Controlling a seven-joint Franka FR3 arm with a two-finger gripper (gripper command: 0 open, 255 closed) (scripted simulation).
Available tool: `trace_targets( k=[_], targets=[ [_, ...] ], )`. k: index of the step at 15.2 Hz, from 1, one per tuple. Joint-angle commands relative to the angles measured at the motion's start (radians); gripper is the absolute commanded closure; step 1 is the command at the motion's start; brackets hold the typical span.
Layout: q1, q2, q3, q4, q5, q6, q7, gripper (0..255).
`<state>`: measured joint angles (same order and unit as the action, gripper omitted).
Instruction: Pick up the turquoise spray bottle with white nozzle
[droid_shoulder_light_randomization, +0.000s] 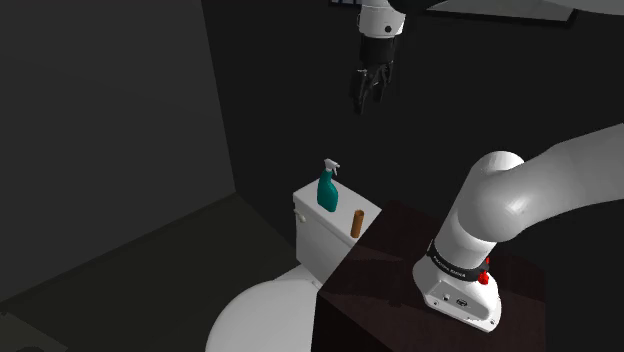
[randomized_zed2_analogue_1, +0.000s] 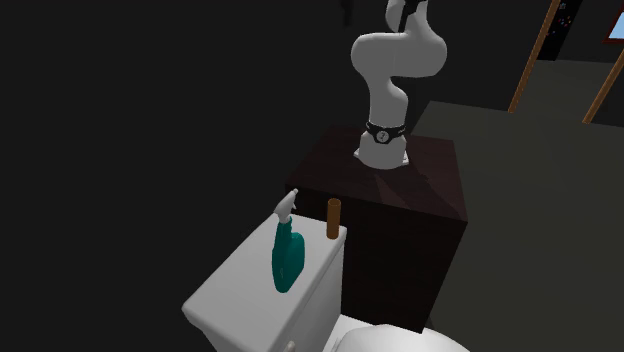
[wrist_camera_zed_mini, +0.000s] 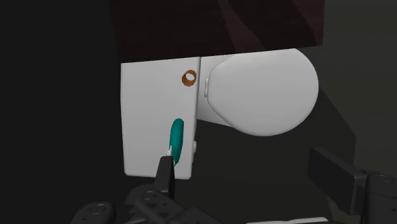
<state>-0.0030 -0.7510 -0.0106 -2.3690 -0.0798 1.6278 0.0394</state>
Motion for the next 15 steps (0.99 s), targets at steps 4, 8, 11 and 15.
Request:
trace_targets(
  k=[4,8,11,15],
  targets=[
    [-0.009,0.055,-0.030,-0.046,-0.011,0.101,-0.021,0],
    [-0.020,0.148,-0.070,-0.088,-0.022,0.238,-0.051,0],
    [-0.026,0.233,-0.099,-0.104,-0.026,0.340,-0.074,0],
    [-0.032,0.363,-0.137,-0.106,-0.022,0.471,-0.109,0]
  ],
)
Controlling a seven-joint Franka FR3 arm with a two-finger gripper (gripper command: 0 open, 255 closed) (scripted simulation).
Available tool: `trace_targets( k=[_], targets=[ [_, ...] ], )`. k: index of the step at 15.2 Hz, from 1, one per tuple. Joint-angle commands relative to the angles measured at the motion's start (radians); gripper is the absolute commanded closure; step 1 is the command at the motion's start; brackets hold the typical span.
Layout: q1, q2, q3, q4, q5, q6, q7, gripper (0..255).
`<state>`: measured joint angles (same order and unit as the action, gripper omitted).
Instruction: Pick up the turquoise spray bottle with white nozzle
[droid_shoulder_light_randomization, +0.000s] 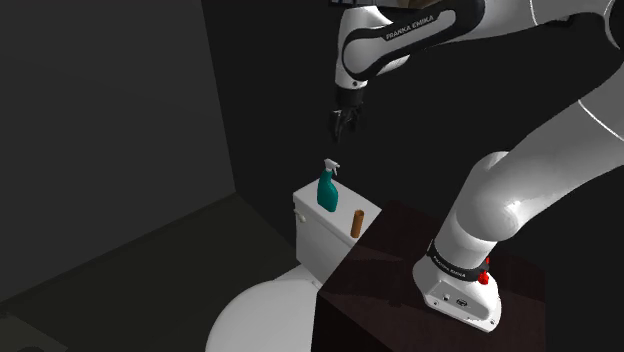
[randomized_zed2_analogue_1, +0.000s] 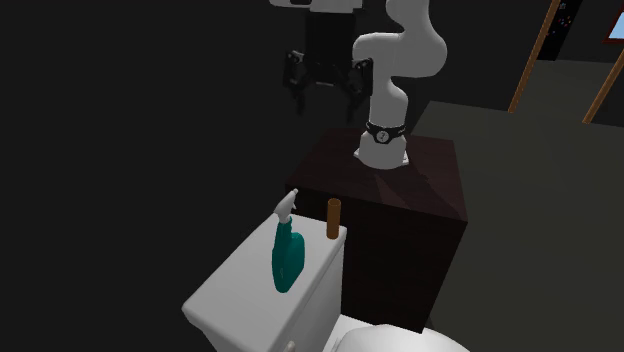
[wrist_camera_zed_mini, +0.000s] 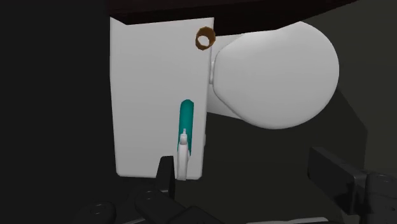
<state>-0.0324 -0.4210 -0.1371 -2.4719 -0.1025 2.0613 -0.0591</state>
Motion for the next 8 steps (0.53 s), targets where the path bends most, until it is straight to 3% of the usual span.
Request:
trace_targets(
  k=[1,8],
  targets=[
    [-0.003,0.068,-0.020,0.000,0.004,0.069,-0.020,0],
    [-0.006,0.334,-0.075,0.063,0.063,0.268,-0.108,0]
  ],
)
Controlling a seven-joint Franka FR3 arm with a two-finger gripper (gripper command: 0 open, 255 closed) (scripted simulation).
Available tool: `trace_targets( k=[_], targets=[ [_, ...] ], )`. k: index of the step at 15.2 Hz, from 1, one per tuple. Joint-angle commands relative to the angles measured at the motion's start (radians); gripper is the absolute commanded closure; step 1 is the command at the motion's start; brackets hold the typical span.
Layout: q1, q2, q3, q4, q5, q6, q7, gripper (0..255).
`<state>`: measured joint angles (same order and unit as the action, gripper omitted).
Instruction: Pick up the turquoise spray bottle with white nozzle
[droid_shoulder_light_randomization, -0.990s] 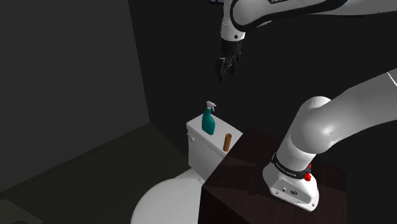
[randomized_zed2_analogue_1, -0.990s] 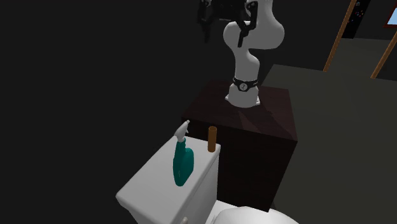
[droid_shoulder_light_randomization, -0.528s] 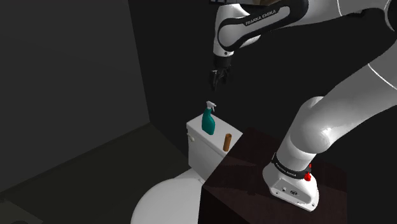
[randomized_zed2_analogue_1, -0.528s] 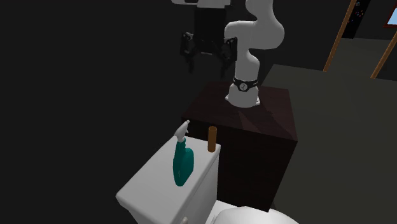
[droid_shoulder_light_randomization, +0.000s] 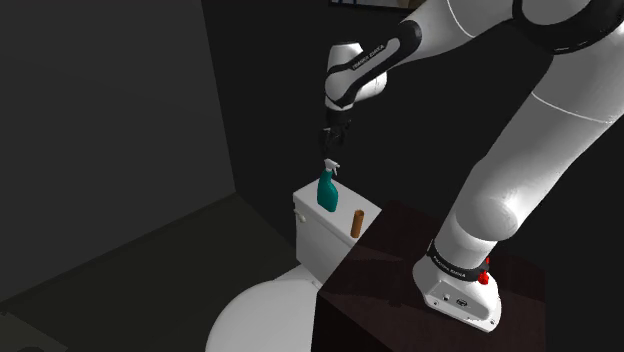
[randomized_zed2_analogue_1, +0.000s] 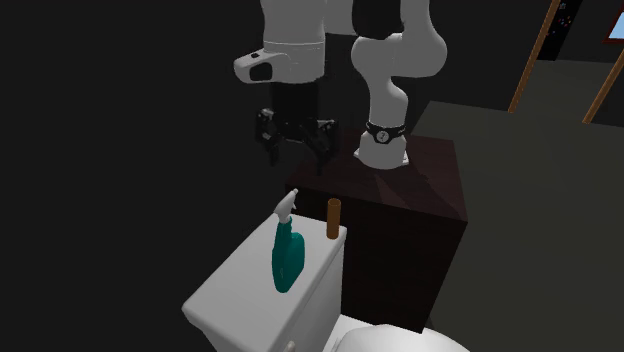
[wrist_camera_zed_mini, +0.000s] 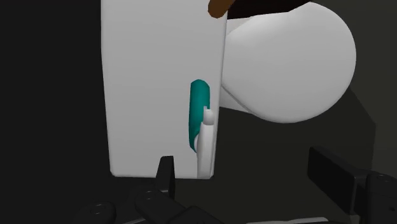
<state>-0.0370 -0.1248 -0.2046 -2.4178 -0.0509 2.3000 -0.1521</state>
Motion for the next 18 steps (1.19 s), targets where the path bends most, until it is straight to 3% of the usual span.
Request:
trace_targets(
  k=[1,4,14,15,18],
  targets=[
    [-0.002,0.078,-0.012,0.023,0.026,0.054,-0.031,0],
    [-0.010,0.197,-0.020,0.074,0.075,0.116,-0.081,0],
    [-0.015,0.280,-0.012,0.055,0.107,0.215,-0.104,0],
    [-0.015,0.280,-0.013,0.056,0.108,0.215,-0.104,255],
    [-0.015,0.280,-0.012,0.055,0.108,0.216,-0.104,255]
  ],
)
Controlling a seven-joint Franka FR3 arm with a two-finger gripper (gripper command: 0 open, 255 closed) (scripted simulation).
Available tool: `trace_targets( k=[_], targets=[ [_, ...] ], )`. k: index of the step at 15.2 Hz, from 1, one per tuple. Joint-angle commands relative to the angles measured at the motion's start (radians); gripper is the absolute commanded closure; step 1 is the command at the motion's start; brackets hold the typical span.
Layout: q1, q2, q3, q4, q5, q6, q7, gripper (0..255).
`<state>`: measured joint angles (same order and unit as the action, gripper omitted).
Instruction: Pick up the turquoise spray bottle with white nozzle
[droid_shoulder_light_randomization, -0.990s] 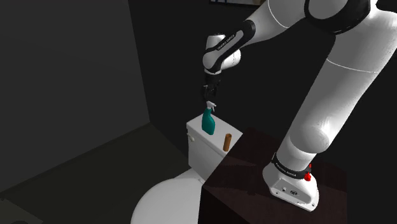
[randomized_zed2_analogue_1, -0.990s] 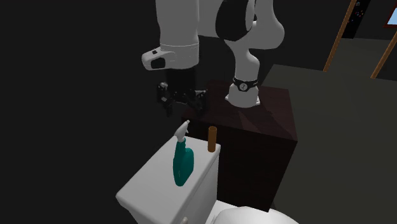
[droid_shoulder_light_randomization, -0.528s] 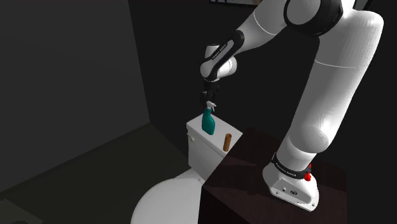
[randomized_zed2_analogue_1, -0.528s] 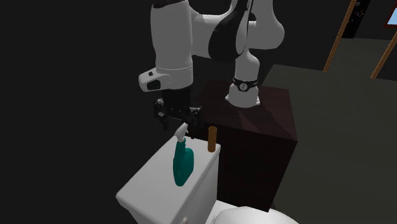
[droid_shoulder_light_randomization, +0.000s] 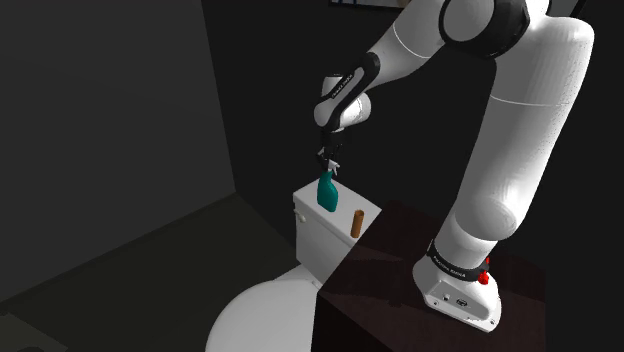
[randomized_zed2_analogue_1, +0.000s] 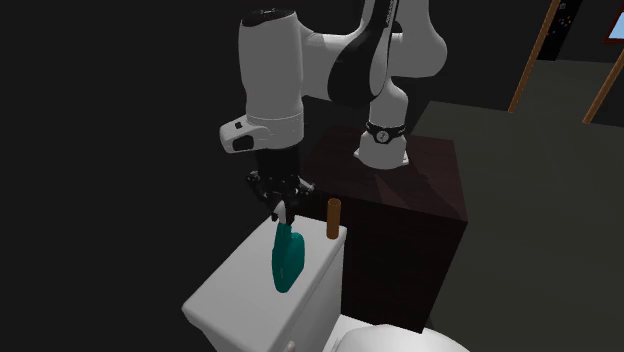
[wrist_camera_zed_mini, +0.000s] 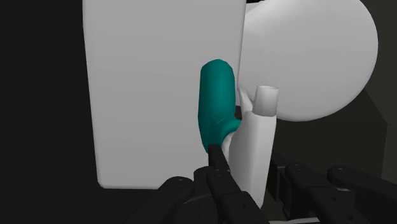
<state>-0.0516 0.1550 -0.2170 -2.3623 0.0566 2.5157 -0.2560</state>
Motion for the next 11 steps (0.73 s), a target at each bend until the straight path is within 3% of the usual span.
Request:
trace_targets(
  k=[1,6,11],
  targets=[
    [0.000,0.001,0.000,0.000,0.000,0.000,0.000,255],
    [0.000,0.000,0.000,0.000,0.000,0.000,0.000,255],
    [0.003,-0.056,-0.006,0.011,-0.022,-0.065,0.016,255]
  ],
)
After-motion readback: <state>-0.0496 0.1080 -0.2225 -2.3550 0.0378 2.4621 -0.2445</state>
